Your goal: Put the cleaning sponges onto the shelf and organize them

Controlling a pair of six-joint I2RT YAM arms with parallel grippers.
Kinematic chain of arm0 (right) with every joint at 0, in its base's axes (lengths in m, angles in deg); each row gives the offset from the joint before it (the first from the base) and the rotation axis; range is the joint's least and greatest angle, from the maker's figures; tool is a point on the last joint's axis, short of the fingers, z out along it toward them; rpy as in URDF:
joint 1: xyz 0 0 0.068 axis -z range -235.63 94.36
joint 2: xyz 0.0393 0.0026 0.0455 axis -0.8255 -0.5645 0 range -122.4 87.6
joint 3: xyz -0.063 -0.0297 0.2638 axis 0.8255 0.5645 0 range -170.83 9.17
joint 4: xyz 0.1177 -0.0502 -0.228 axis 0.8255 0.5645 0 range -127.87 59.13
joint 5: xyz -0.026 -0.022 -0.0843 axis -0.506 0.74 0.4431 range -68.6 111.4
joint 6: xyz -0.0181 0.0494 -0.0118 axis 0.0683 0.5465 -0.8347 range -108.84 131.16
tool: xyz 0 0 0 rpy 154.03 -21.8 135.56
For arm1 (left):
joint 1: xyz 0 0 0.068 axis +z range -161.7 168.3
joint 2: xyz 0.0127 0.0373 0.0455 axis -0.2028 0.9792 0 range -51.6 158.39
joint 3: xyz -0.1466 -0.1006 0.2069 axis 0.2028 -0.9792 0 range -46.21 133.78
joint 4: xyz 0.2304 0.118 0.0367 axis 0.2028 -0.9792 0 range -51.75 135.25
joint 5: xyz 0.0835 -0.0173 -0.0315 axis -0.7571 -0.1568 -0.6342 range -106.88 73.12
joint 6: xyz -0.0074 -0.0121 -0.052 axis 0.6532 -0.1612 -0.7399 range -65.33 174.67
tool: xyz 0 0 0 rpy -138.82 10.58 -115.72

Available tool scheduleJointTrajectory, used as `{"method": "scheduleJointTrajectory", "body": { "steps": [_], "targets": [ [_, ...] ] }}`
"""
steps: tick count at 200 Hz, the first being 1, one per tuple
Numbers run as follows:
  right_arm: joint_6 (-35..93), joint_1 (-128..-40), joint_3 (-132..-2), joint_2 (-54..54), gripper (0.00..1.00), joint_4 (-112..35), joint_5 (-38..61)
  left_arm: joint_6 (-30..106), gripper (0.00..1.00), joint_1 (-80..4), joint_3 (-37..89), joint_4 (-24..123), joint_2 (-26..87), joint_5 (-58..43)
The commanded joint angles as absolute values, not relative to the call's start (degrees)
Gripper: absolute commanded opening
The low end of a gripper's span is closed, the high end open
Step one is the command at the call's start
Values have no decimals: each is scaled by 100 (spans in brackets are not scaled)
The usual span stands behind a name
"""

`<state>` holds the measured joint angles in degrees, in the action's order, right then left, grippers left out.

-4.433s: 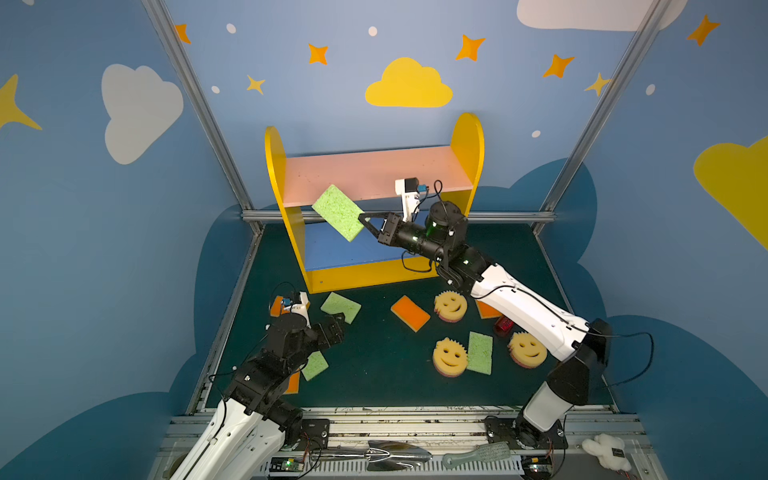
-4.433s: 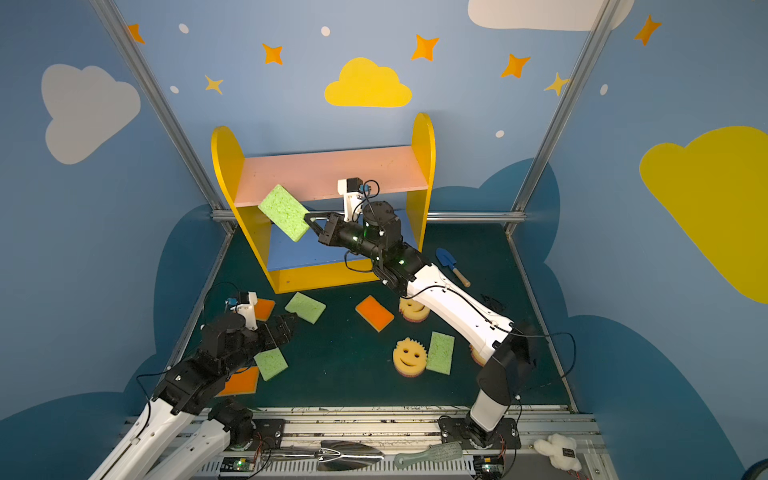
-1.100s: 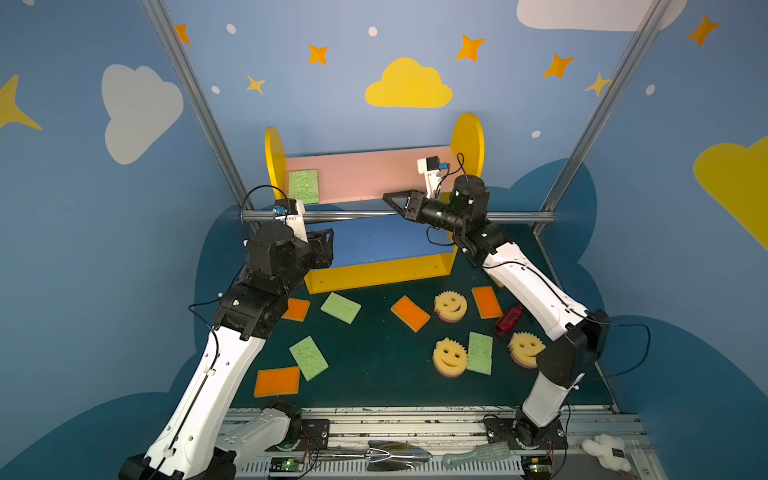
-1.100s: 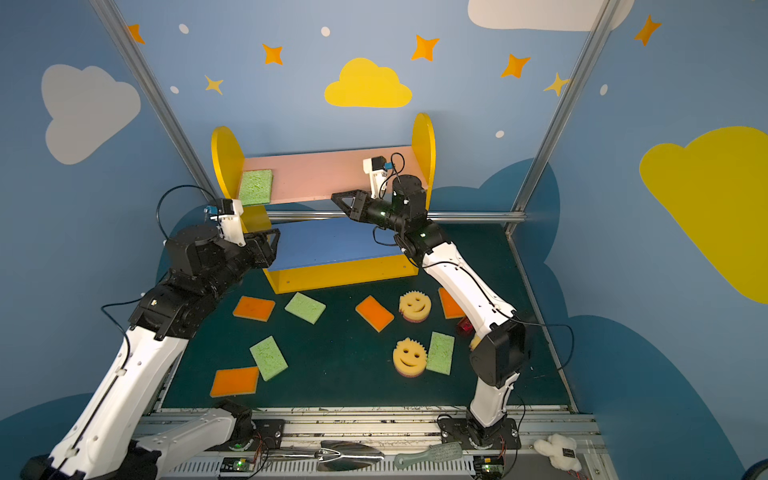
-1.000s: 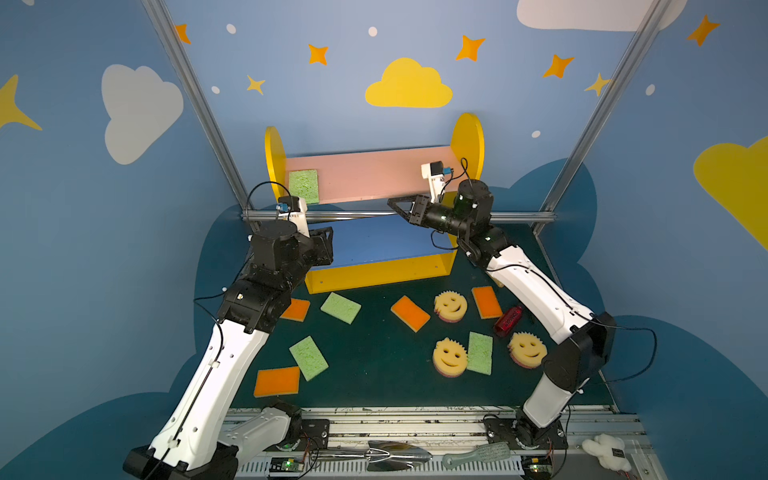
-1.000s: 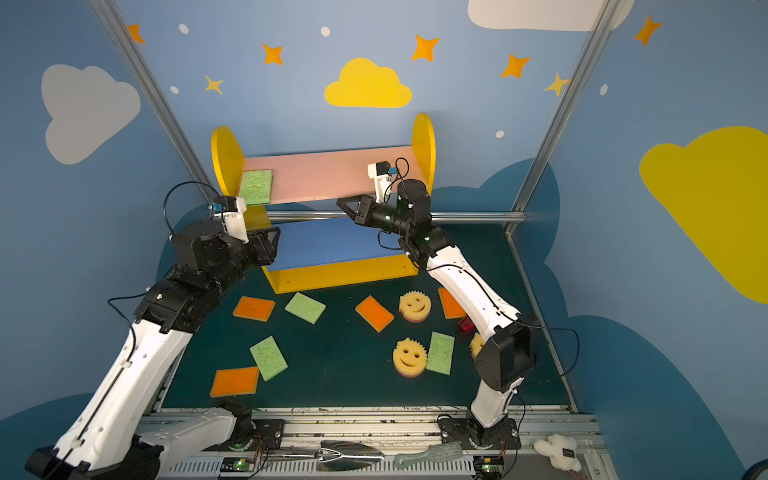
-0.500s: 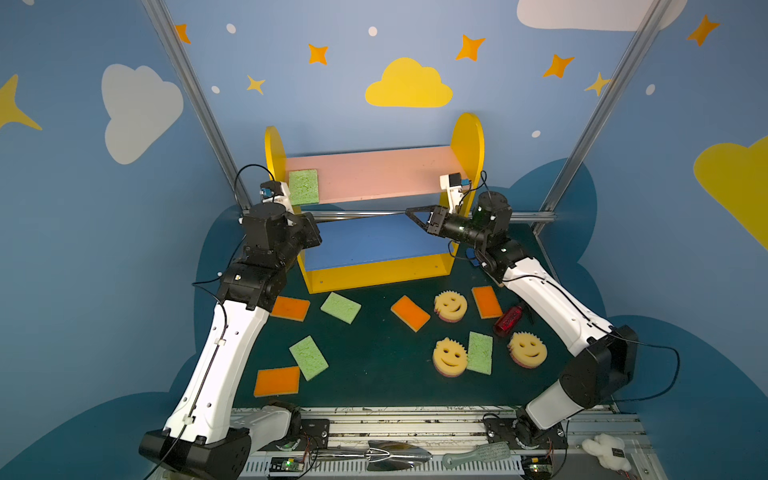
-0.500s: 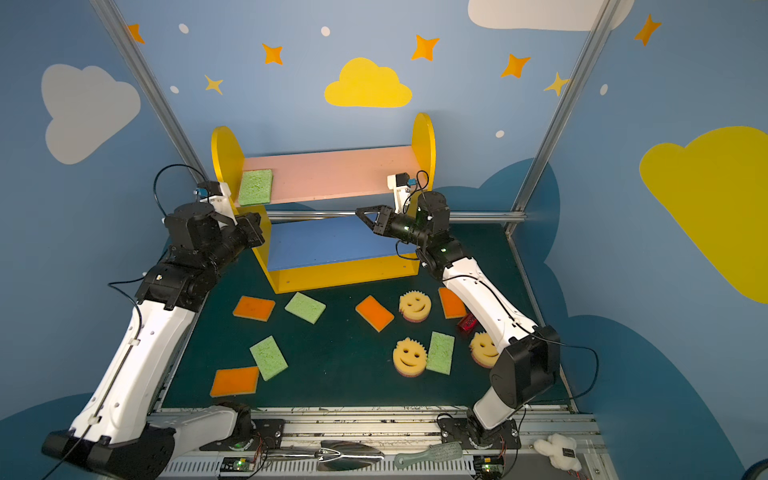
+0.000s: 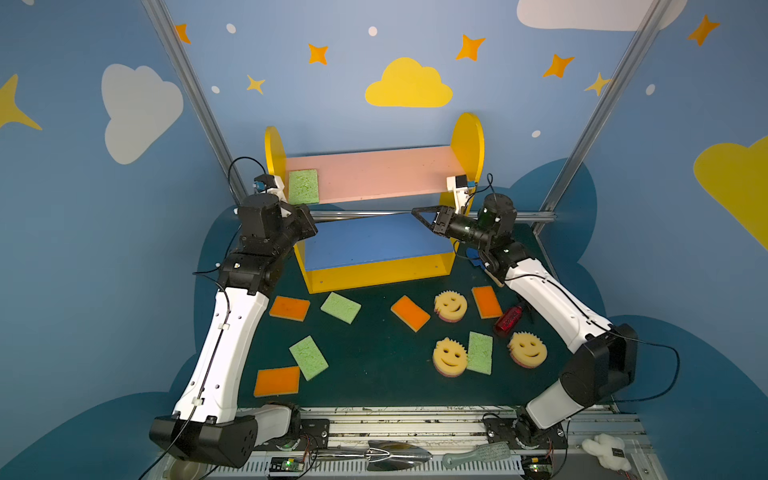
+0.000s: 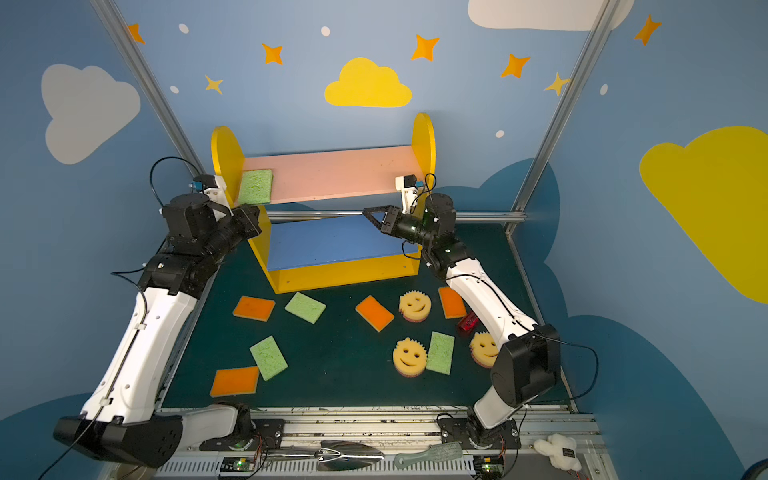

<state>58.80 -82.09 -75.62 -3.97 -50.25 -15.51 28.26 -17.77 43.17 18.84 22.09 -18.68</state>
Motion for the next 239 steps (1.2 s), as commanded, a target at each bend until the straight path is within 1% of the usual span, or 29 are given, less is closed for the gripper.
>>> {"method": "scheduleJointTrajectory", "body": {
  "steps": [1, 79, 122, 134, 143, 154, 162, 180, 190, 204, 221, 239],
  "targets": [
    [5931, -8145, -7479, -257, 15, -5268, -1648, 2797, 3, -1718, 4527, 2003, 2313, -1708],
    [5992, -8044, -7360, -206, 17, -5338, -1662, 2773, 3, -1587, 4806, 2038, 2710, -1521],
    [5985, -8026, -7310, -161, 19, -5334, -1666, 2779, 3, -1551, 4872, 2046, 2685, -1485],
    [5991, -8022, -7301, -152, 22, -5334, -1665, 2778, 8, -1555, 4863, 2030, 2619, -1472],
    [6002, -8029, -7291, -139, 24, -5344, -1674, 2780, 15, -1551, 4839, 1999, 2530, -1470],
    [6025, -8031, -7252, -118, 27, -5367, -1677, 2781, 21, -1557, 4766, 1964, 2389, -1427],
    [6036, -8041, -7222, -93, 28, -5384, -1686, 2771, 22, -1561, 4675, 1918, 2258, -1415],
    [6001, -8074, -7113, 33, 39, -5357, -1712, 2790, 24, -1593, 4342, 1785, 1853, -1398],
    [5911, -8120, -7033, 143, 43, -5249, -1699, 2798, 27, -1654, 4009, 1776, 1569, -1355],
    [5661, -8213, -6898, 354, 48, -4964, -1584, 2809, 35, -1760, 3534, 1687, 1194, -1310],
    [5461, -8326, -6600, 640, 50, -4706, -1381, 2698, 42, -1931, 2847, 1587, 725, -1365],
    [5449, -8438, -6189, 854, 51, -4722, -1209, 2415, 46, -2141, 1860, 1736, 147, -1507]
  ]
}}
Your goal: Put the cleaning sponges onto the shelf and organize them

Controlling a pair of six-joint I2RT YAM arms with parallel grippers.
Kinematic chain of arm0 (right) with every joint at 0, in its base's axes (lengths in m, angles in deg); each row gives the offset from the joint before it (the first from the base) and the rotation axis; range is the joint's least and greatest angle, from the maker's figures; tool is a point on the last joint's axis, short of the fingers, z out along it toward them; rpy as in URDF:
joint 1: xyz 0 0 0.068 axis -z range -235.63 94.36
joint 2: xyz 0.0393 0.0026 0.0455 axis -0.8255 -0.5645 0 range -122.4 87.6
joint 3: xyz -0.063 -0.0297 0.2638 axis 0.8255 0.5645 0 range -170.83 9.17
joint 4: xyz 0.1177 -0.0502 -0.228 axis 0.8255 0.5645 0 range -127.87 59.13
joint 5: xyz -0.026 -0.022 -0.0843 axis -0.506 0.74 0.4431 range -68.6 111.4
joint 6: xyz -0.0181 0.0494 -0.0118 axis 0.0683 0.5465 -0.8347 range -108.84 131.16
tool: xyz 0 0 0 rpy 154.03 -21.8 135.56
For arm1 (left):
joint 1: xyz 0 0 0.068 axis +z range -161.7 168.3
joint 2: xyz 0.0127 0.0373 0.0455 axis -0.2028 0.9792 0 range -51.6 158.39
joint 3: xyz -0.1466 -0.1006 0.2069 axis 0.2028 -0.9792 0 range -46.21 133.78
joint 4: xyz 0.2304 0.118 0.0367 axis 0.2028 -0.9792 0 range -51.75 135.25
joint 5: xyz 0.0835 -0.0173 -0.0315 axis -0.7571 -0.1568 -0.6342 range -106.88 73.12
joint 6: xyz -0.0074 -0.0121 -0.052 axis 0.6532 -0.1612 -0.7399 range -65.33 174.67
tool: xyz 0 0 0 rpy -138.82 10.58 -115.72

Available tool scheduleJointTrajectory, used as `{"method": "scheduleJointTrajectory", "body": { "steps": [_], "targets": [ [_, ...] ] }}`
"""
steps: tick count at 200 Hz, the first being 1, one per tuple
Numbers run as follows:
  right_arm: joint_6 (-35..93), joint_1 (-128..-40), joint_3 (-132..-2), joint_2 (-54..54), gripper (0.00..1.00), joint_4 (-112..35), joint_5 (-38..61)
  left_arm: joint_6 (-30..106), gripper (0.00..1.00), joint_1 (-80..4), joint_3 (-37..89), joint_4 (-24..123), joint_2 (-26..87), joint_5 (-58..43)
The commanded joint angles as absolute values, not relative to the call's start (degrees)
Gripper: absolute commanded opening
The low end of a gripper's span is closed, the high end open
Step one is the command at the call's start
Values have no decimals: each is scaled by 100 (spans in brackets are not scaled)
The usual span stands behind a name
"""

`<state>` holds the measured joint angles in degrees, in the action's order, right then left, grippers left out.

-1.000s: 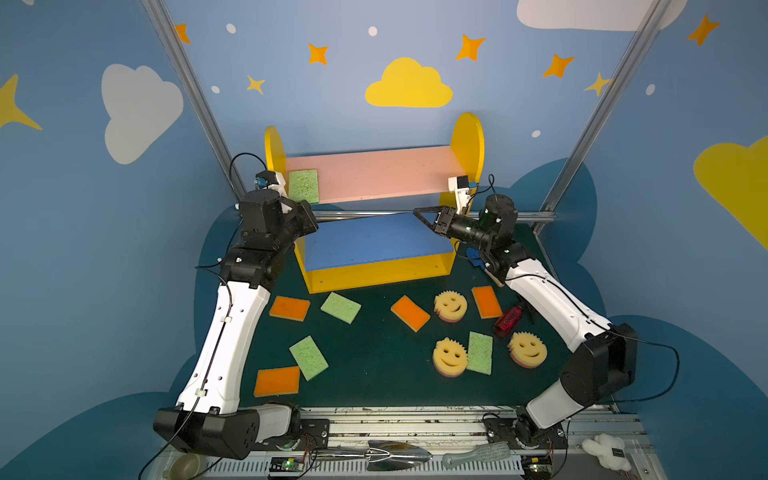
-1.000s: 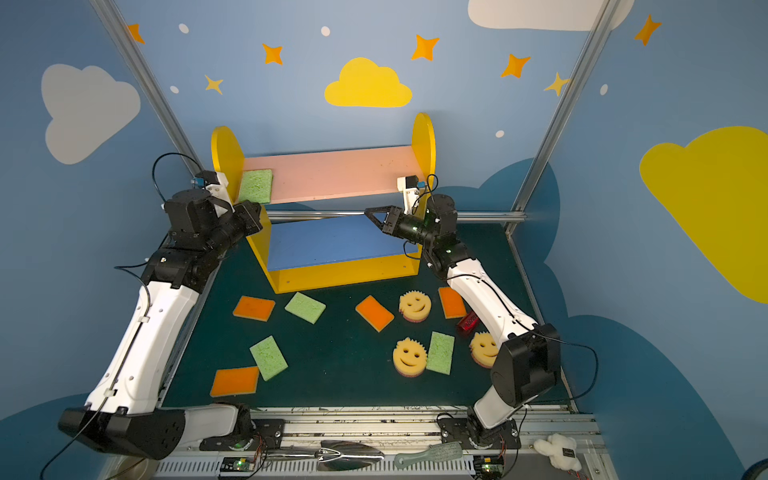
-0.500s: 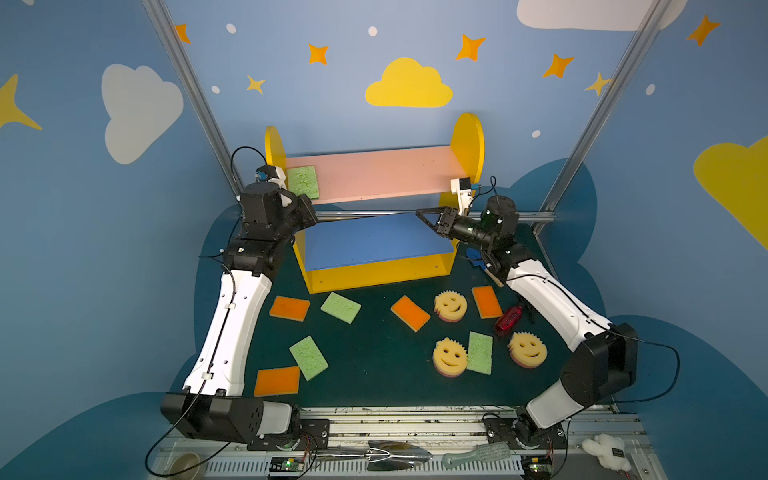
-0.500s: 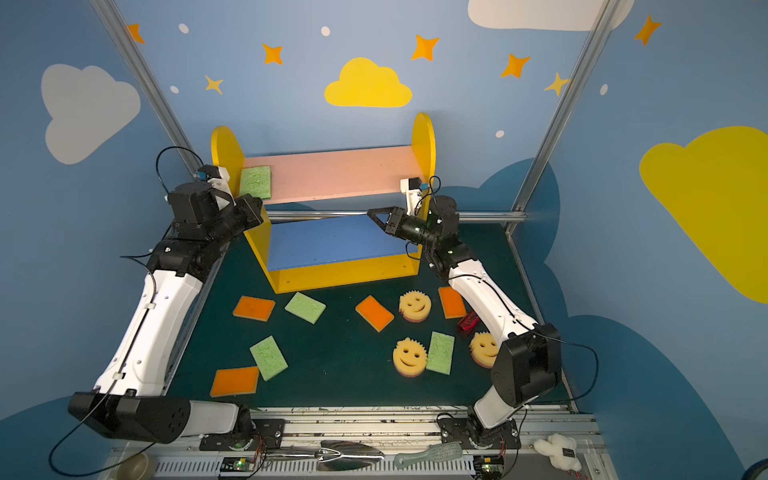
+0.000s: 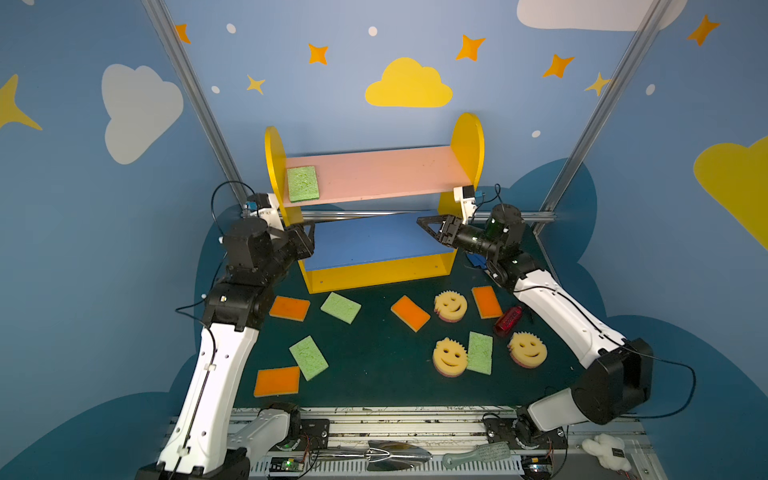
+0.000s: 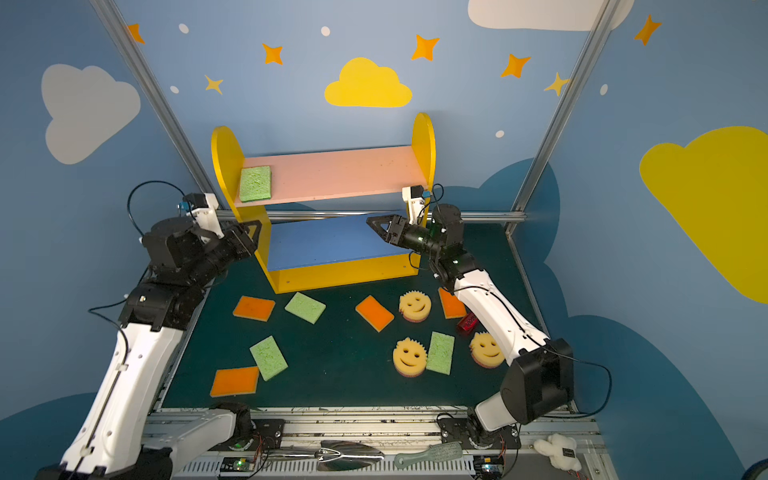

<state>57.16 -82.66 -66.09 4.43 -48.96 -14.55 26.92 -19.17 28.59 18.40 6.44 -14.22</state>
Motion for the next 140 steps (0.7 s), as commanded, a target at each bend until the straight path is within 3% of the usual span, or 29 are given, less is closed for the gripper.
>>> {"method": "scheduleJointTrajectory", "body": {
  "steps": [1, 66, 140],
  "targets": [
    [5449, -8446, -6165, 870, 51, -4729, -1200, 2407, 46, -2156, 1801, 1751, 112, -1518],
    [5524, -8834, -4913, 850, 50, -4784, -1191, 1373, 55, -2869, -1283, 2792, -1043, -2239],
    [5410, -8863, -4439, 556, 55, -4476, -1129, 1160, 63, -2928, -1976, 3934, 409, -2401]
  ]
}}
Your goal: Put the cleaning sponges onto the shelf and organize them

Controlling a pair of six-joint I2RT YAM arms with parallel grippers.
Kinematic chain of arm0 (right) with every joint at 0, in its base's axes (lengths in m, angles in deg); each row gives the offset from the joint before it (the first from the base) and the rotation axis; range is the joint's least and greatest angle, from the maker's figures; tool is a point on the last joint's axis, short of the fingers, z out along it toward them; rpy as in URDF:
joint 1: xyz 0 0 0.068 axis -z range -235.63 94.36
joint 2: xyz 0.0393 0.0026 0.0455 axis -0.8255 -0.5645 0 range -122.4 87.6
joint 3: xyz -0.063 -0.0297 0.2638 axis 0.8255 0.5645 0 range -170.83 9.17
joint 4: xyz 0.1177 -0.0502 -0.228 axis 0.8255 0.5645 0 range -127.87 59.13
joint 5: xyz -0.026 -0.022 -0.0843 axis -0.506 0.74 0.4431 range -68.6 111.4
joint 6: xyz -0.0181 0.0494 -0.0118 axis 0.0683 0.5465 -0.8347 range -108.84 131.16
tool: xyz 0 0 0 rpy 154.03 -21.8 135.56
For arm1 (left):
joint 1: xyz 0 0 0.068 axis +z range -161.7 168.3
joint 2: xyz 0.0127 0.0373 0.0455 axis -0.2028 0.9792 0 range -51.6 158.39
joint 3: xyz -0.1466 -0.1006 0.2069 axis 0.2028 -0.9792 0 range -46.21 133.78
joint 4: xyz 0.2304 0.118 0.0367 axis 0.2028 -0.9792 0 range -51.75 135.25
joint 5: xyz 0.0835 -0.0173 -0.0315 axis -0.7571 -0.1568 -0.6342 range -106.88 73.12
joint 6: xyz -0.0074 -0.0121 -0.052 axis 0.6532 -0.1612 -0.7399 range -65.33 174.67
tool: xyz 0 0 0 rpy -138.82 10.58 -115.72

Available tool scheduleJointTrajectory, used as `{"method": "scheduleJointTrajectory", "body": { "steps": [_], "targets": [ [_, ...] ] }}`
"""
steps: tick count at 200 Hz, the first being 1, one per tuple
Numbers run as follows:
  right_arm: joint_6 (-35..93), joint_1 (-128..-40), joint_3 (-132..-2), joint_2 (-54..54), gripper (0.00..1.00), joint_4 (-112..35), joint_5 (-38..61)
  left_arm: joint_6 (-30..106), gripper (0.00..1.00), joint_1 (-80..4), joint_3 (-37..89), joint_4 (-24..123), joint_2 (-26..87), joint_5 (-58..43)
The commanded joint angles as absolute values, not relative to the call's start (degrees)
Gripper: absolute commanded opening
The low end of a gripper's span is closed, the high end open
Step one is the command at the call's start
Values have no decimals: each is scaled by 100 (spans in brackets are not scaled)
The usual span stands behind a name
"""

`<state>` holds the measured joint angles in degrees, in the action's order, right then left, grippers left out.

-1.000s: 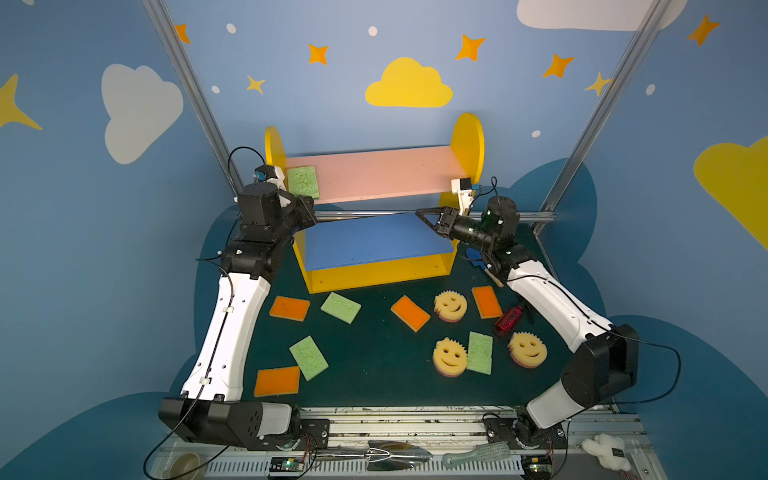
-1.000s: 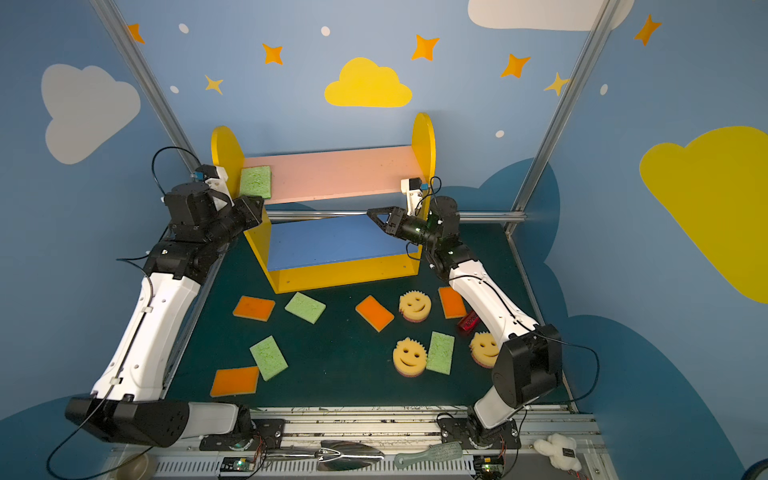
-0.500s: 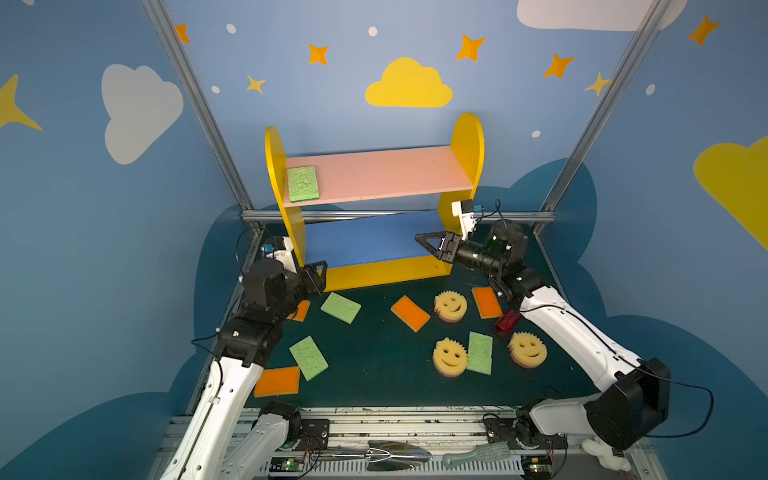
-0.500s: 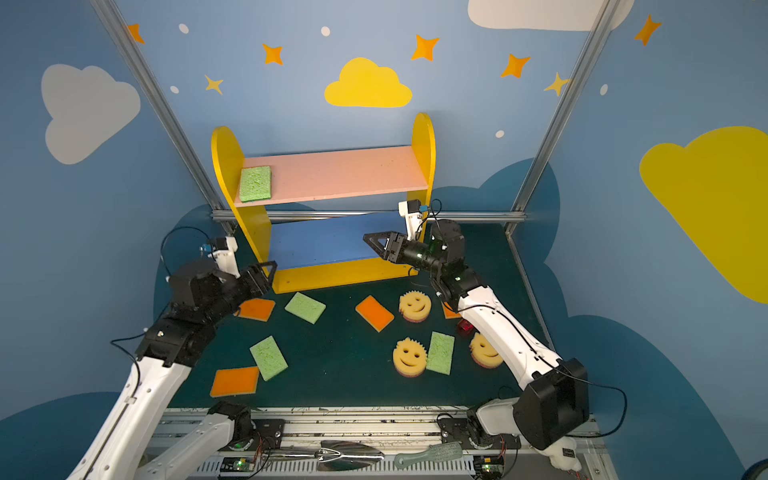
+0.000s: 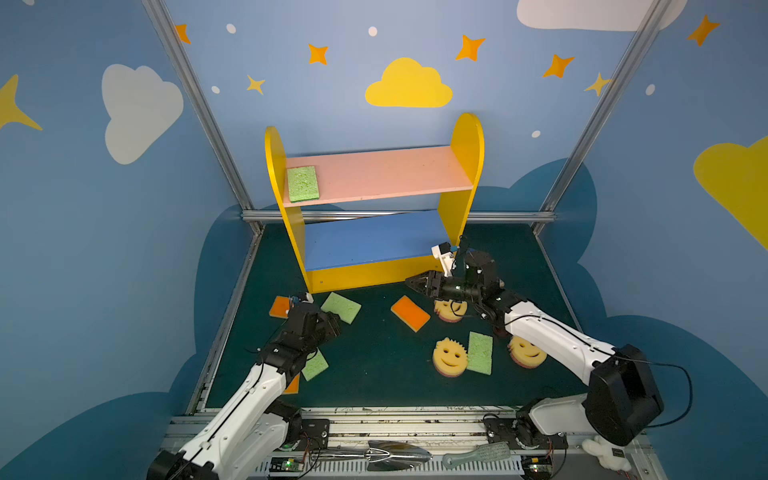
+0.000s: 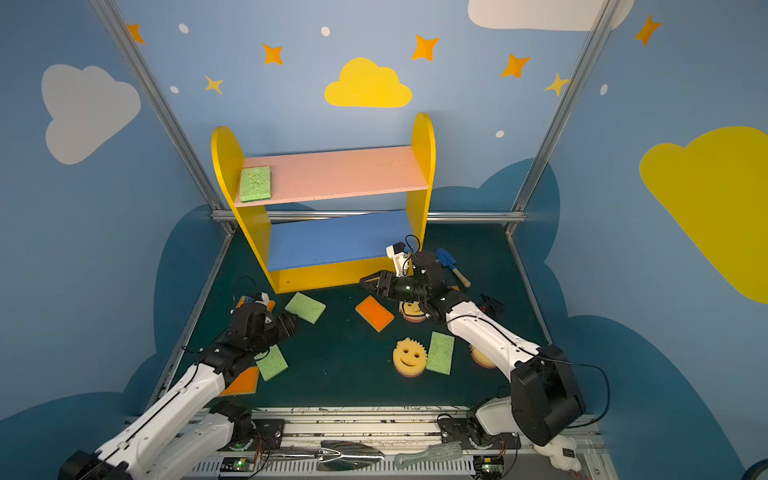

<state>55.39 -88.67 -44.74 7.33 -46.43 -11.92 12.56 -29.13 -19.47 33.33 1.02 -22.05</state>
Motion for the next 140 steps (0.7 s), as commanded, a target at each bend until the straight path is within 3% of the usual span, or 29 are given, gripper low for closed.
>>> {"method": "scheduleJointTrajectory", "body": {
  "steps": [1, 140],
  "targets": [
    [5412, -8861, -4442, 545, 55, -4466, -1134, 1160, 64, -2928, -1976, 3948, 423, -2409],
    [5440, -8598, -4840, -231, 53, -4046, -1568, 932, 57, -2479, -1469, 4912, 2633, -2373]
  ]
}}
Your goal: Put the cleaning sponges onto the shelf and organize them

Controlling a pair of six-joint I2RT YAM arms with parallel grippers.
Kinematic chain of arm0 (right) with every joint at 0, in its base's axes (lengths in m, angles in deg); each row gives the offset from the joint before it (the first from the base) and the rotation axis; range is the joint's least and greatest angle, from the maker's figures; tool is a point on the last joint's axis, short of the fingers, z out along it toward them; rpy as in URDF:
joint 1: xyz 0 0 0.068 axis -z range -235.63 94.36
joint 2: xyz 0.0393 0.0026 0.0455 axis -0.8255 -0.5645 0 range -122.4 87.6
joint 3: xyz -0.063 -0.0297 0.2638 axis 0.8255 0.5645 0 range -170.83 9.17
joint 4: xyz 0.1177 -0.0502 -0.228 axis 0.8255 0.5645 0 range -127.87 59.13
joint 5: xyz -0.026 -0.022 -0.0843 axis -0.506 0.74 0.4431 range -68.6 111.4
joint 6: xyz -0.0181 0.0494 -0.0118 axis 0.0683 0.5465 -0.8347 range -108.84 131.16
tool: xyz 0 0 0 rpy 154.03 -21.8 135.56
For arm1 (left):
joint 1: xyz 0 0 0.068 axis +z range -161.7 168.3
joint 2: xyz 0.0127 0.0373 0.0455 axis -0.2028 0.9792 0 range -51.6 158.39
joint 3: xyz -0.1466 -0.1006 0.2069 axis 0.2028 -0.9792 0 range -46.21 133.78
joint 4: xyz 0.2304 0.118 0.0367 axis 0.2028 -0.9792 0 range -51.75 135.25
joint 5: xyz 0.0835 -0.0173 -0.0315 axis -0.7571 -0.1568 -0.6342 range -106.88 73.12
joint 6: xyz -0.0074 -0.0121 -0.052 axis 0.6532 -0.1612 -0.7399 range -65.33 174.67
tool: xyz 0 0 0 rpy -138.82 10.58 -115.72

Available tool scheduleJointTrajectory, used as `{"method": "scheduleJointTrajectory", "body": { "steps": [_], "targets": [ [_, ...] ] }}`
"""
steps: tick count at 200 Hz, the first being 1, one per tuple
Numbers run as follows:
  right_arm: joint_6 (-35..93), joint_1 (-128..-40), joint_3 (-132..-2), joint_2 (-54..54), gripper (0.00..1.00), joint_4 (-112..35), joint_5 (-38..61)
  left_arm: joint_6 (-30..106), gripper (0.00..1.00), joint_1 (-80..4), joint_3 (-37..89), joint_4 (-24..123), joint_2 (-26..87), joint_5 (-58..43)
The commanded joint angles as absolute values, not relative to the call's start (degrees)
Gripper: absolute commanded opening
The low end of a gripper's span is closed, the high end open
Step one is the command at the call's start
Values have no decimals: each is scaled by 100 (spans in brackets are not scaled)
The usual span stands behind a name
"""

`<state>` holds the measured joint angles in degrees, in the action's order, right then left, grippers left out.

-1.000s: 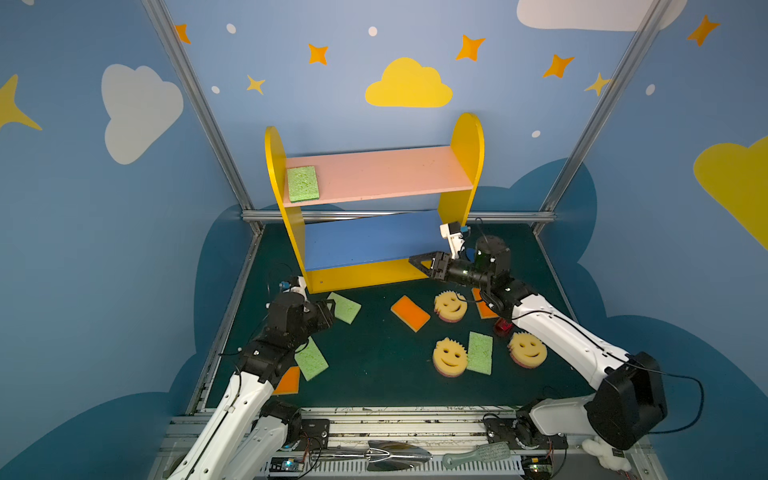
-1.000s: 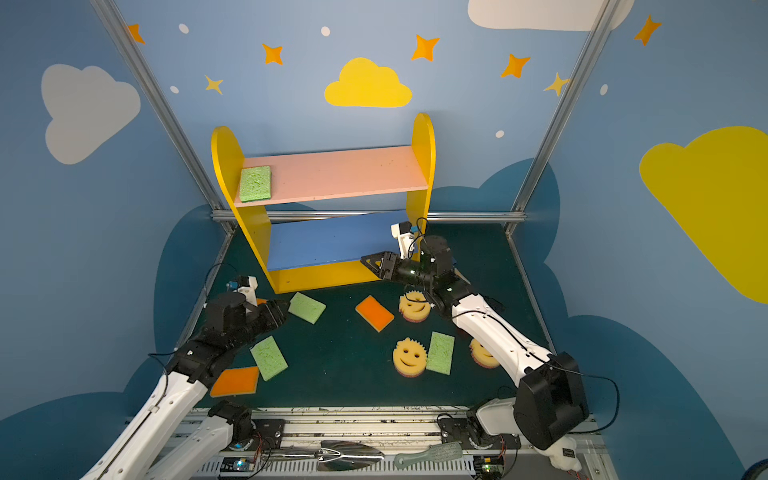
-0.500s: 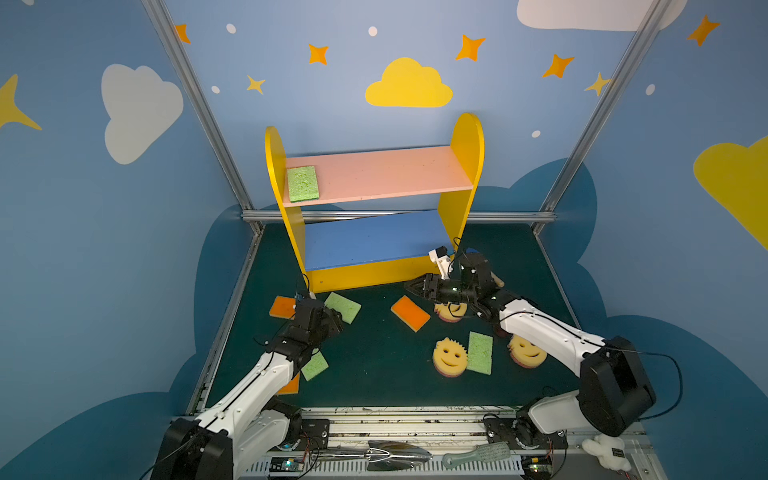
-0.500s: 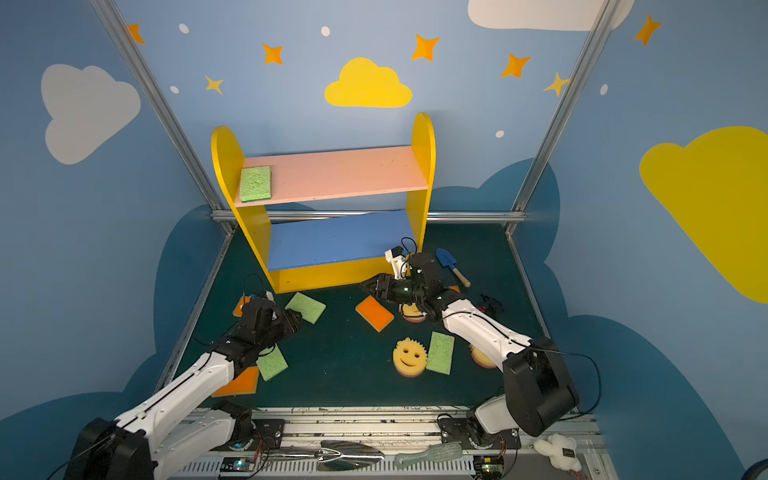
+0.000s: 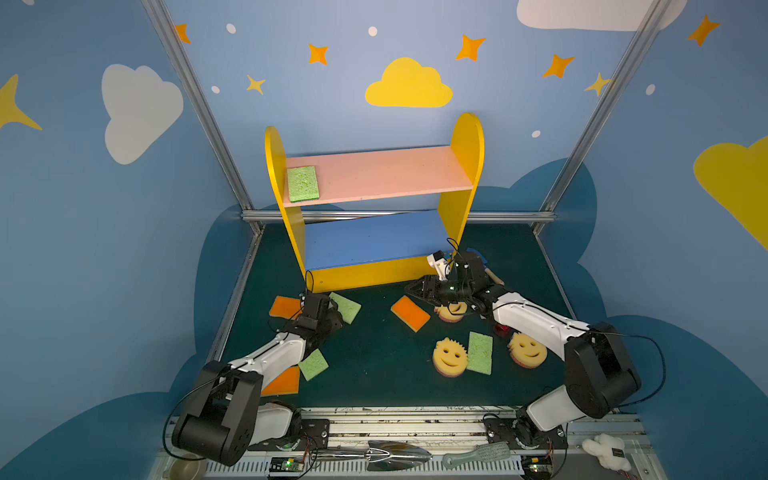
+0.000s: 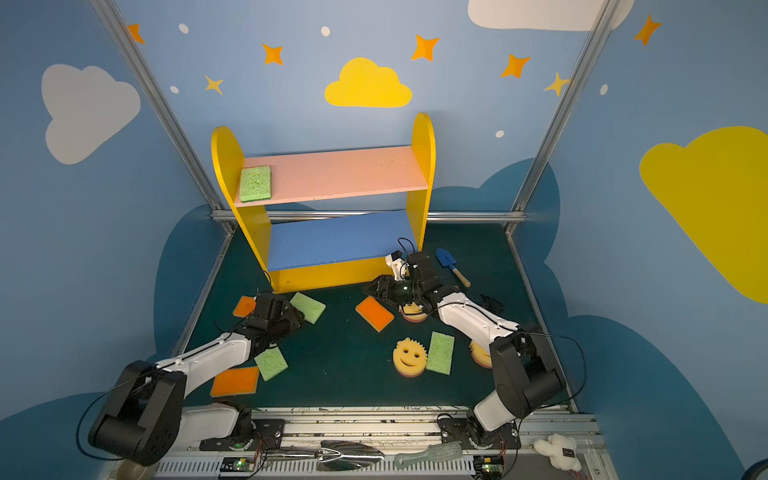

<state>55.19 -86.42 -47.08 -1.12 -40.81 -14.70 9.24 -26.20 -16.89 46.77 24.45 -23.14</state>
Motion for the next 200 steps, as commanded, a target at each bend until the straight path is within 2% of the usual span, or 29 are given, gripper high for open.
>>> {"method": "scheduleJointTrajectory", "body": {
  "steps": [1, 31, 95, 129, 177, 190, 200],
  "targets": [
    [5440, -8597, -4835, -235, 54, -4048, -1569, 932, 57, -2475, -1463, 4916, 2643, -2373],
    [5440, -8578, -4831, -309, 53, -4084, -1587, 1026, 52, -2372, -1276, 5026, 2938, -2325],
    [5449, -8561, -4866, -420, 53, -4121, -1608, 1064, 31, -2304, -1159, 5338, 3566, -2111],
    [5440, -8552, -4884, -455, 53, -4122, -1597, 1079, 28, -2305, -1193, 5469, 3779, -2057],
    [5430, -8553, -4927, -438, 53, -4051, -1614, 1158, 10, -2308, -1203, 5521, 3760, -1961],
    [5327, -8585, -4991, -418, 55, -4018, -1769, 1173, 3, -2304, -1203, 5462, 3635, -1931],
    [5223, -8624, -5077, -392, 57, -3860, -1821, 1218, 3, -2308, -1194, 5419, 3486, -1870]
  ]
}}
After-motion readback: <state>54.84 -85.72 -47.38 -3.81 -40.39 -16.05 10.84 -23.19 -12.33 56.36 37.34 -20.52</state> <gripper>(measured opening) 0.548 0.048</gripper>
